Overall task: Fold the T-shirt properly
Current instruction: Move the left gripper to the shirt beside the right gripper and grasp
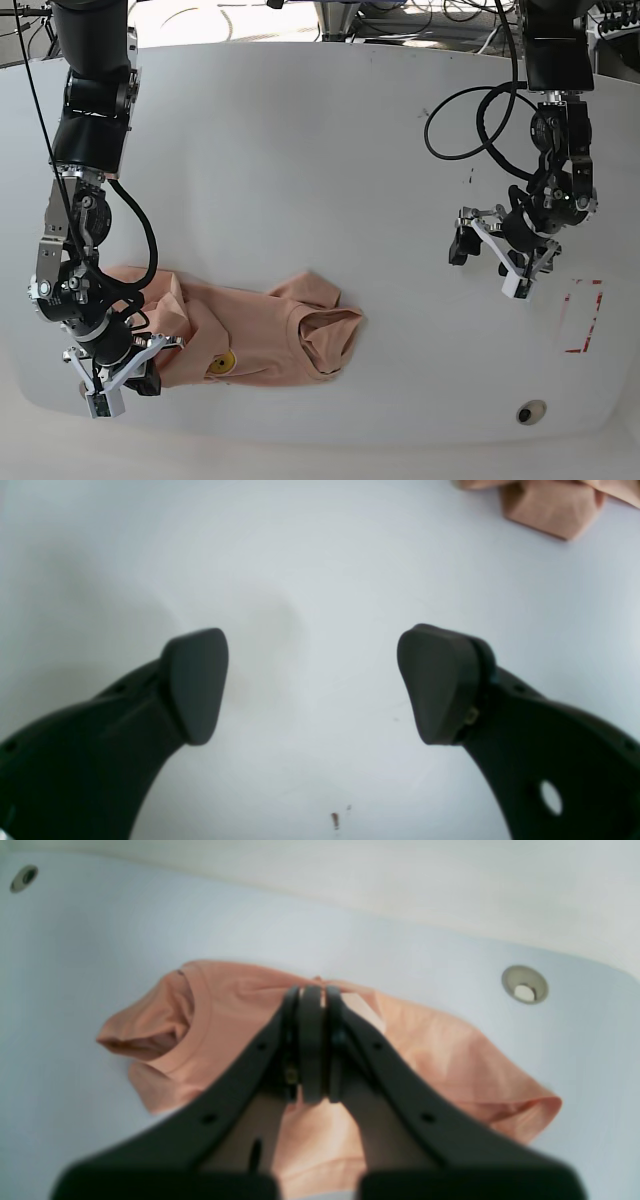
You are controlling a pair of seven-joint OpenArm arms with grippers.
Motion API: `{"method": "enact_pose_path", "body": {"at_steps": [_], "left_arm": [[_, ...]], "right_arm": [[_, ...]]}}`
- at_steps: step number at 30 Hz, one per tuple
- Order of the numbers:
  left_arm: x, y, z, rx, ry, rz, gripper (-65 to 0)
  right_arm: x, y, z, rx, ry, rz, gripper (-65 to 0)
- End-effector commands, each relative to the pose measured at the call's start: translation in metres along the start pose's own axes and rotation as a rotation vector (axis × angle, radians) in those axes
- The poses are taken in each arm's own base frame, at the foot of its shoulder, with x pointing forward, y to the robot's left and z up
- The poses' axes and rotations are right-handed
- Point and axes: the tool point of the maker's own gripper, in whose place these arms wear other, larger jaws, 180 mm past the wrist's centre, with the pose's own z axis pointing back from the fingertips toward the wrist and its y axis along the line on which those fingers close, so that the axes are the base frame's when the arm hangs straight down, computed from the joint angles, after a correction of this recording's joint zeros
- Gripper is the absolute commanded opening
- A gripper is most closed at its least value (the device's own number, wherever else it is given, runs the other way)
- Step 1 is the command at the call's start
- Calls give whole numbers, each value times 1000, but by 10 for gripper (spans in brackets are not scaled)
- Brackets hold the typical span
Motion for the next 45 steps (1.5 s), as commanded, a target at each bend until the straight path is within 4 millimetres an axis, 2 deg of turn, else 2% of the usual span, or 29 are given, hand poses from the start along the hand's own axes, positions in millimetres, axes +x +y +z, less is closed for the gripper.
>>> {"method": "enact_pose_path", "body": {"at_steps": [1,3,5,10,11,13,33,45], "left_arm": [[22,-4,1,-10,-61,-26,-144],[25,-14,-3,-26,-60,-42,-146],[31,-39,-11,-75,-64,-76,-147],[46,-66,-21,-118,-74,-144,-151],[15,-70,-25,-126,8,-125,-149],[15,-69,-25,-125,9,-126,-150],[20,-69,-25,-123,0,-132,-150],[72,-68,-27,-119,-95,-155,-147]], "right_arm": [[29,-7,9,-18,-83,17,-646],[29,-8,10,-20,-84,13,-647],[22,-8,12,-19,-77,16,-646],[18,-10,15,-25,-77,9,-646],[-36,8,3,15,62,-42,-642],[-40,7,3,13,74,-44,-644],[-34,5,3,9,66,-40,-644],[-31,6,4,10,62,-31,-644]]}}
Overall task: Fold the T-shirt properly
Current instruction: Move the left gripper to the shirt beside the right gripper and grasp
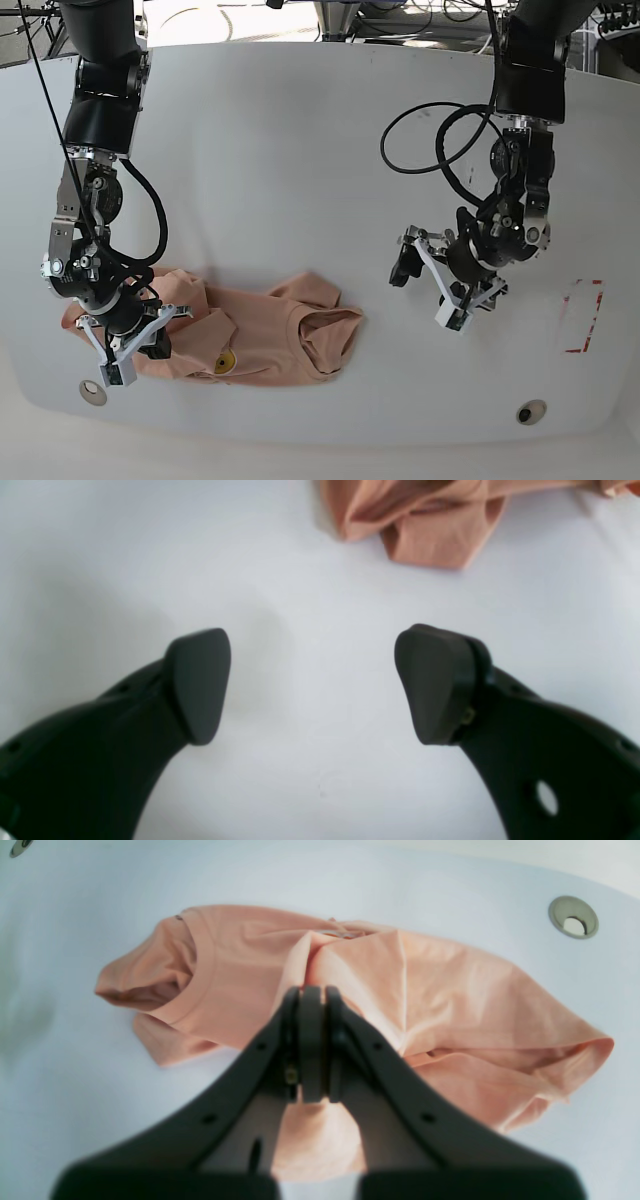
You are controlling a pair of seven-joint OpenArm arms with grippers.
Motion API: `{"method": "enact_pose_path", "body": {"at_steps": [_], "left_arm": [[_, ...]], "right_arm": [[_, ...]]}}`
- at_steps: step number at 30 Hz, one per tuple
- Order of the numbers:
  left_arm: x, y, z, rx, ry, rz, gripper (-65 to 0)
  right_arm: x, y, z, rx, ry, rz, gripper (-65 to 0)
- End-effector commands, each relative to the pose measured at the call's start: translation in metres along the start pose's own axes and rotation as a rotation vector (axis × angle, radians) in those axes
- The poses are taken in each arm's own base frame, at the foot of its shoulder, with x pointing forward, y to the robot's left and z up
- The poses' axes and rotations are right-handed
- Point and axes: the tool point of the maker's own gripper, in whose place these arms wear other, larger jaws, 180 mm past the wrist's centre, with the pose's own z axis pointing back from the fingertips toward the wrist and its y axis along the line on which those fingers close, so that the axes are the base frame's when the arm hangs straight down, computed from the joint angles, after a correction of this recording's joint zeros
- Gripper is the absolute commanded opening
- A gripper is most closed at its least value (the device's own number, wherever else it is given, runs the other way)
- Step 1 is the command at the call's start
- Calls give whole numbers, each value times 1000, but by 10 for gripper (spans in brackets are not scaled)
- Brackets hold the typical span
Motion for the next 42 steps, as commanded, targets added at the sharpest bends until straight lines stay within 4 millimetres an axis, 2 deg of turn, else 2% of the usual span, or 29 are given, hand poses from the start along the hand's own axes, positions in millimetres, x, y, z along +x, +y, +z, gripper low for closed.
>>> {"method": "enact_pose_path", "body": {"at_steps": [1,4,9,19,27,30,34,37,39,42], "left_arm": [[25,-2,-1,-12,-64,-2,-147],[28,-7,-10,-29,-59,28,-146],[25,-3,-27,-38,-28,72,-146],[34,-9,-63,-75,-50,169,-144],[24,-12,-99,-95,-26,277,-144],[21,-15,-106,-98,-41,306,-144],[12,-29,-116,-114,-34,300,-144],[10,-33,-119,-118,-43,298,-144],[12,-35,-120,-118,-63,295,-144],[21,-51,-124,-141,-96,282,-144]], "right_arm": [[26,-5,8,-12,-73,27,-644],[26,-5,8,-12,-73,27,-644],[26,-4,8,-11,-74,29,-644],[27,-4,8,-9,-75,28,-644],[27,-4,8,-6,-77,28,-644],[27,-4,8,-6,-79,28,-644],[30,-3,10,-8,-88,37,-644],[31,-1,10,-3,-91,38,-644],[31,-1,10,-3,-91,38,-644],[31,-1,10,-3,-91,38,-644]]}}
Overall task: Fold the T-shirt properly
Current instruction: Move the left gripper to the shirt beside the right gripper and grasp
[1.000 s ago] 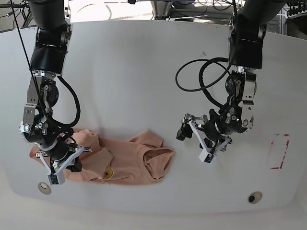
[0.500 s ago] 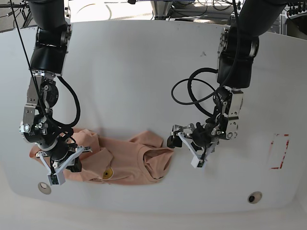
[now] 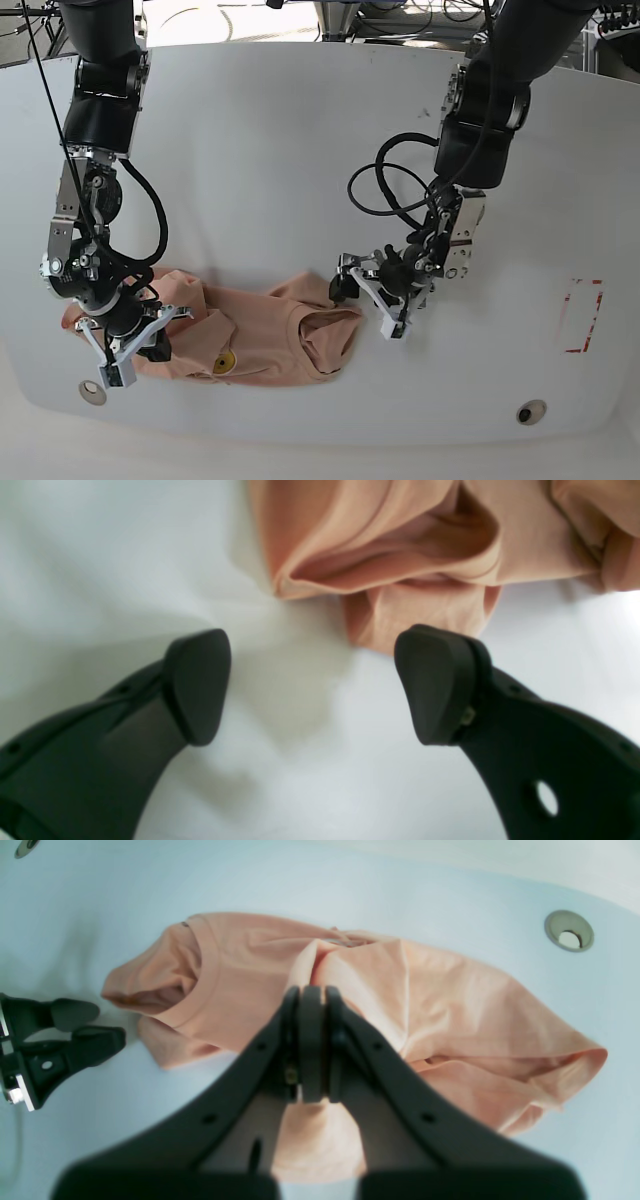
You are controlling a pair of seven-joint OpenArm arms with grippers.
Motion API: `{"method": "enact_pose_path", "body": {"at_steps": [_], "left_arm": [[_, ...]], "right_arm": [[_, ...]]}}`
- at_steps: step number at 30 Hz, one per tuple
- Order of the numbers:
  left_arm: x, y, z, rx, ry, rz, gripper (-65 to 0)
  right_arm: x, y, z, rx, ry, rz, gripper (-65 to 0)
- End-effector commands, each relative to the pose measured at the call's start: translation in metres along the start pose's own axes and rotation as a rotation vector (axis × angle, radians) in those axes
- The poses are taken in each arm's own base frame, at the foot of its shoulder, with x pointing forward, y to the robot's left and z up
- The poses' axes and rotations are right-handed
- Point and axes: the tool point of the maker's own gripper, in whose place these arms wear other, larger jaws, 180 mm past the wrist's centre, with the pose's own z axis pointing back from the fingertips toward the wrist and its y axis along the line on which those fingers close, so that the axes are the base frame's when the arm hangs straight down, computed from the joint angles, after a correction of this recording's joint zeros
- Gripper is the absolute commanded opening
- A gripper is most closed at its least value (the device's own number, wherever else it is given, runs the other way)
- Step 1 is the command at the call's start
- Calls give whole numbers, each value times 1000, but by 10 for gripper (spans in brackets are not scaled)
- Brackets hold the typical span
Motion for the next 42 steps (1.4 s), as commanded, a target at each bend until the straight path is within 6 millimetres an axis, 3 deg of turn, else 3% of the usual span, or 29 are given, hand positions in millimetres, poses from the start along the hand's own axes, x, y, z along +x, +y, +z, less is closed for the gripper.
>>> {"method": "enact_pose_path", "body": {"at_steps": [1,11,16,21,27,32,35,37,38,42], "left_arm": [[33,-19,-3,-37,-85,-28,-144],[11,-41,-20,-70,-87,0,-146],[1,-39,-28,-61,-77,33,-146],[-9,-52,-36,-76,-64,65,-149],[-10,-52,-36,-77,-62,67,-161],[-10,-52,-36,-77,-62,67,-315],[-10,-52,-36,-76,-63,69,-471],[-10,-52,-36,-76,-61,69,-618],[-10,-52,-36,-76,-61,69,-650],[-13,-52,-36,-76,-56,69,-649]], "right_arm": [[25,-4,7,-6,-72,20,-644],[25,-4,7,-6,-72,20,-644],[25,-4,7,-6,-72,20,-644],[25,-5,7,-9,-72,22,-644],[25,-6,8,-12,-71,26,-644],[25,-6,8,-12,-71,26,-644],[25,-6,8,-13,-71,25,-644],[25,-6,8,-13,-71,25,-644],[25,-6,8,-12,-71,26,-644],[26,-4,8,-2,-73,42,-644]]}}
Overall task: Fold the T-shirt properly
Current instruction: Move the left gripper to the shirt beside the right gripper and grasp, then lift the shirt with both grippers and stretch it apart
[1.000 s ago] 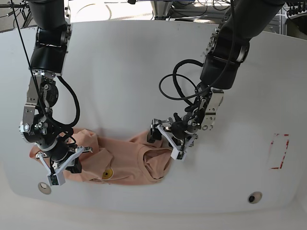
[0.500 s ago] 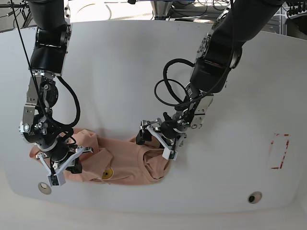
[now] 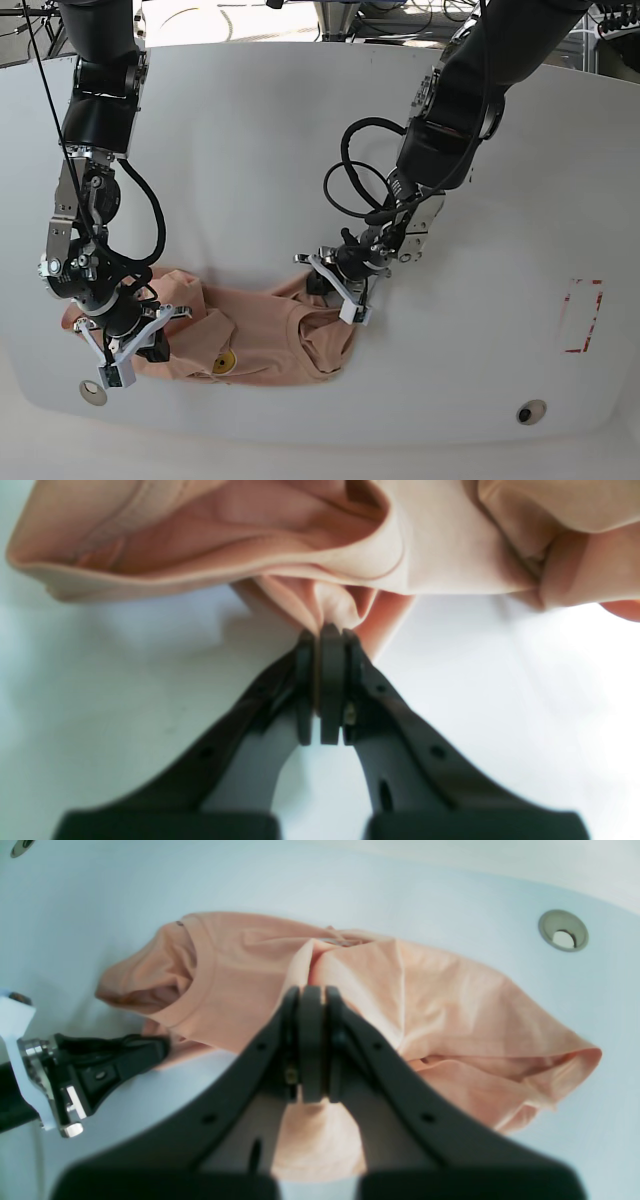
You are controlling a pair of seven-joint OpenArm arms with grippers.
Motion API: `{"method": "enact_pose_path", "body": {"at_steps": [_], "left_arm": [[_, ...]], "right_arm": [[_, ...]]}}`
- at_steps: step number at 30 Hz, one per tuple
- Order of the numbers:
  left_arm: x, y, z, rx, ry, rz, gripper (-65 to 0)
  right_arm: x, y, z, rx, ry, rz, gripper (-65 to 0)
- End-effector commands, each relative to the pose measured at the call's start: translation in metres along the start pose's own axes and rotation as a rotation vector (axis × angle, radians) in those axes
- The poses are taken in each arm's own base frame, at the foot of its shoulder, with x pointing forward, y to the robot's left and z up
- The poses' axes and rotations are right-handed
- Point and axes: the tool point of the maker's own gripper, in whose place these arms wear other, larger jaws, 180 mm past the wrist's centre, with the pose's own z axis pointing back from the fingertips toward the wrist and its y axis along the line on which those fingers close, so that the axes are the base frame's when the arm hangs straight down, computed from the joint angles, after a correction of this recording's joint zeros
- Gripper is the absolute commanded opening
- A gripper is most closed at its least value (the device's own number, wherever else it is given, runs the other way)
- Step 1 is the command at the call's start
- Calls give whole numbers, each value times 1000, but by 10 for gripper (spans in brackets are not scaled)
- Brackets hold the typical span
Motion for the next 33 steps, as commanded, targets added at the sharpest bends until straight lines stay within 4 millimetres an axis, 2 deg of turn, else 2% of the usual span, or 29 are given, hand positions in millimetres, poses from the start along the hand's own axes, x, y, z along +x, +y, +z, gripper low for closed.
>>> {"method": "enact_pose_path", "body": {"at_steps": [1,7,8,12,14,17,21,26,33], "left_arm": [[12,-6,-2,-10,-5,-23,-650],[19,-9,-2,-21,-24,-27,-650],[23,-12,-1,-26,-37,-33,-650],[21,-21,4,-48,-68,-36,-650],[28,-27,9,-62,-97,-50,-650],[39,-18,23,-50,-110,-93,-650],[49,-18,48,-52,-147,-154,-650],[66,-2,89,-16,-192,-261,-650],[108,5,150,21,-323,-291,-650]], "right_arm": [[26,-3,7,-3,-75,30,-644],[27,-3,8,-2,-78,31,-644],[29,-2,9,-2,-84,35,-644],[40,4,17,-2,-122,63,-644],[44,7,21,0,-139,73,-644],[49,9,25,2,-155,83,-644],[47,12,29,1,-160,95,-644],[49,11,31,-5,-168,100,-644],[59,-6,39,-40,-224,60,-644]]}}
